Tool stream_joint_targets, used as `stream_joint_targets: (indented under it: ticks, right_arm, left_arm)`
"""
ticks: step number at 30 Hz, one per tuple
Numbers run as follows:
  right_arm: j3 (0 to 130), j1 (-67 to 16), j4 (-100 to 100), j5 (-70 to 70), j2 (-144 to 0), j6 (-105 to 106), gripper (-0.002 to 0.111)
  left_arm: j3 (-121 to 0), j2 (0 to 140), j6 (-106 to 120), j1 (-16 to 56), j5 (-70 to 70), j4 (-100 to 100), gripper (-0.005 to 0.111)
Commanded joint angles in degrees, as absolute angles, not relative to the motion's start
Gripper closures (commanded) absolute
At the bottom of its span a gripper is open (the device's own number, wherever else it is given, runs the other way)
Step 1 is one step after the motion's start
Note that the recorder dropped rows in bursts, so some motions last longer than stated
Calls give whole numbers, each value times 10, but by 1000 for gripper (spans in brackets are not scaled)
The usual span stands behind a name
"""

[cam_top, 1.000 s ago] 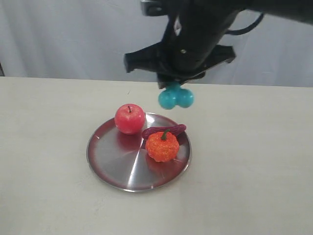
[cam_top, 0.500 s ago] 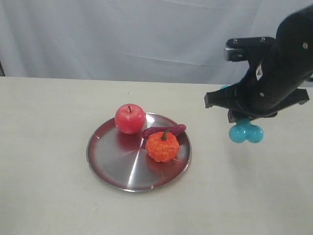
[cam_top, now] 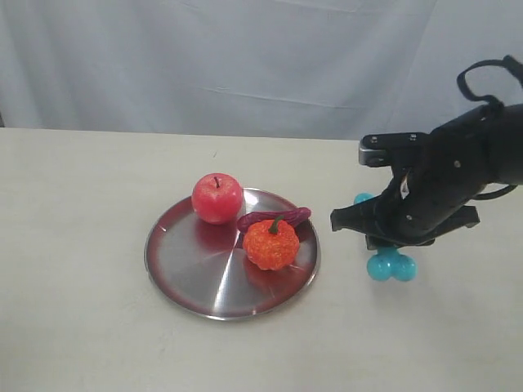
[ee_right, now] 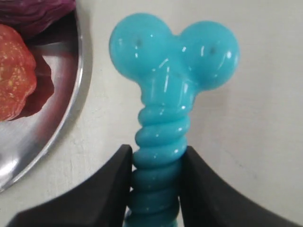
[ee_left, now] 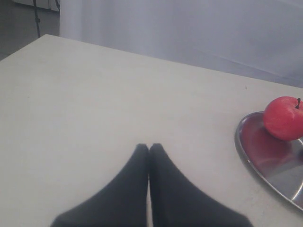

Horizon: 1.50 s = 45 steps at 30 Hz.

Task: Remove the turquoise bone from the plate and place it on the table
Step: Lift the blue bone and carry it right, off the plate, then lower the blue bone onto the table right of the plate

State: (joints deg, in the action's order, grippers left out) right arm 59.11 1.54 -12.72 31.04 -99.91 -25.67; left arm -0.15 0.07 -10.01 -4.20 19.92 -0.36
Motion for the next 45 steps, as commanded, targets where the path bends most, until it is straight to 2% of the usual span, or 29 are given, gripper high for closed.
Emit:
stream_joint_targets:
  ticks: [1,17,45]
  right_arm:
    - [592,19,-130,264,-1035,-261,109]
    - [592,19,-132,176,-1111,-272,109]
    - [592,19,-132,207,-1117,-273,108]
  left_arm:
    - [0,0,-101,-45,196,-4,107]
    - [0,0,-101,-45,196,-4,107]
    - [0,0,-101,-45,196,-4,107]
